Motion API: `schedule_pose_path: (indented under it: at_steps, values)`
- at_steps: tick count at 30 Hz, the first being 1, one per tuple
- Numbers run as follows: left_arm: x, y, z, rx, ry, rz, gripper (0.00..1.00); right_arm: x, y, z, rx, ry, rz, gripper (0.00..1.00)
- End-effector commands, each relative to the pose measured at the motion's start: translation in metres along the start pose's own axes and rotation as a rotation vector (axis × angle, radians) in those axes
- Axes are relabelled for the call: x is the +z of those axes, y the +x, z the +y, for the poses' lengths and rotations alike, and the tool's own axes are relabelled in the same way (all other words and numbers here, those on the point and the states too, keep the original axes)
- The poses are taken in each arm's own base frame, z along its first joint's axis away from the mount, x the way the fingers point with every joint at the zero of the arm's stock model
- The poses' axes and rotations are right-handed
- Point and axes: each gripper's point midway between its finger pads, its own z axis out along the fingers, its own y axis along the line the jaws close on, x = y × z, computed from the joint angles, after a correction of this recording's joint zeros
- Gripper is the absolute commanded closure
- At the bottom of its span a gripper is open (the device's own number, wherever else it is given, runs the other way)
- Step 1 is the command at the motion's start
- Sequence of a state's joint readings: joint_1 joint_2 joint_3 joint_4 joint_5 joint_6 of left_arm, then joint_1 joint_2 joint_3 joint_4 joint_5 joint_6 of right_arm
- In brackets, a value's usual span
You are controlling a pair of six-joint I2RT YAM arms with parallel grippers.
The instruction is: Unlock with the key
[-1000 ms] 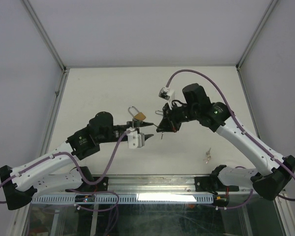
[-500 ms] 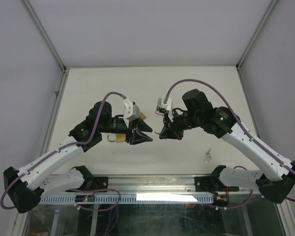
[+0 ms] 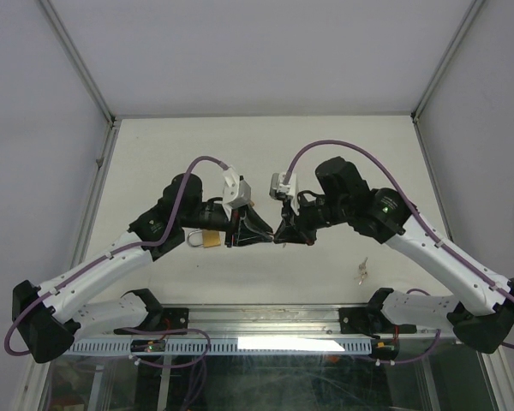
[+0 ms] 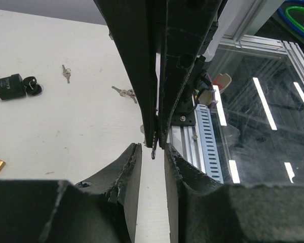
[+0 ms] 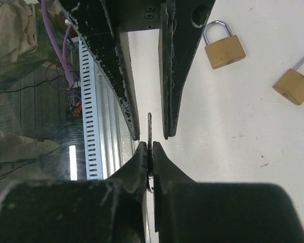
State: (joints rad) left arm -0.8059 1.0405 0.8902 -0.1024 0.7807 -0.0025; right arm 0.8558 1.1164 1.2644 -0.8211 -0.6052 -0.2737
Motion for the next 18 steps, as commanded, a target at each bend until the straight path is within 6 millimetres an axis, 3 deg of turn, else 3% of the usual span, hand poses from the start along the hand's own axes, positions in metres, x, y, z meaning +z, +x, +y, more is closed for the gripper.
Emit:
schedule_pose_path:
  at_steps: [1,3,7,12,13,14,16,17,18]
  values:
    - [-0.002,-0.038,-0.006,0.108,0.001,-0.093,0.77,-0.008,-0.026,0.000,-0.084,0.026,-0.074,1.00]
    - [-0.002,-0.036,-0.009,0.135,0.023,-0.087,0.79,-0.007,-0.026,-0.001,-0.083,0.025,-0.071,1.00]
    - [0.002,-0.031,-0.012,0.133,0.042,-0.076,1.00,-0.007,-0.028,-0.002,-0.087,0.026,-0.075,1.00]
    - [-0.001,-0.036,-0.007,0.148,-0.006,-0.092,1.00,-0.012,-0.034,-0.003,-0.082,0.060,-0.106,1.00]
    - [-0.002,-0.041,-0.002,0.140,-0.046,-0.114,1.00,-0.014,-0.034,-0.006,-0.065,0.084,-0.115,0.93]
    - [-0.004,-0.047,0.002,0.124,-0.078,-0.138,1.00,-0.016,-0.032,-0.008,-0.048,0.112,-0.121,0.80]
    - [-0.007,-0.056,0.008,0.088,-0.117,-0.183,1.00,-0.021,-0.027,-0.017,0.008,0.193,-0.155,0.41]
    - [-0.007,-0.059,0.010,0.060,-0.125,-0.201,1.00,-0.024,-0.025,-0.023,0.037,0.234,-0.187,0.13]
    - [-0.008,-0.061,0.010,0.033,-0.127,-0.215,1.00,-0.028,-0.027,-0.024,0.060,0.251,-0.224,0.02]
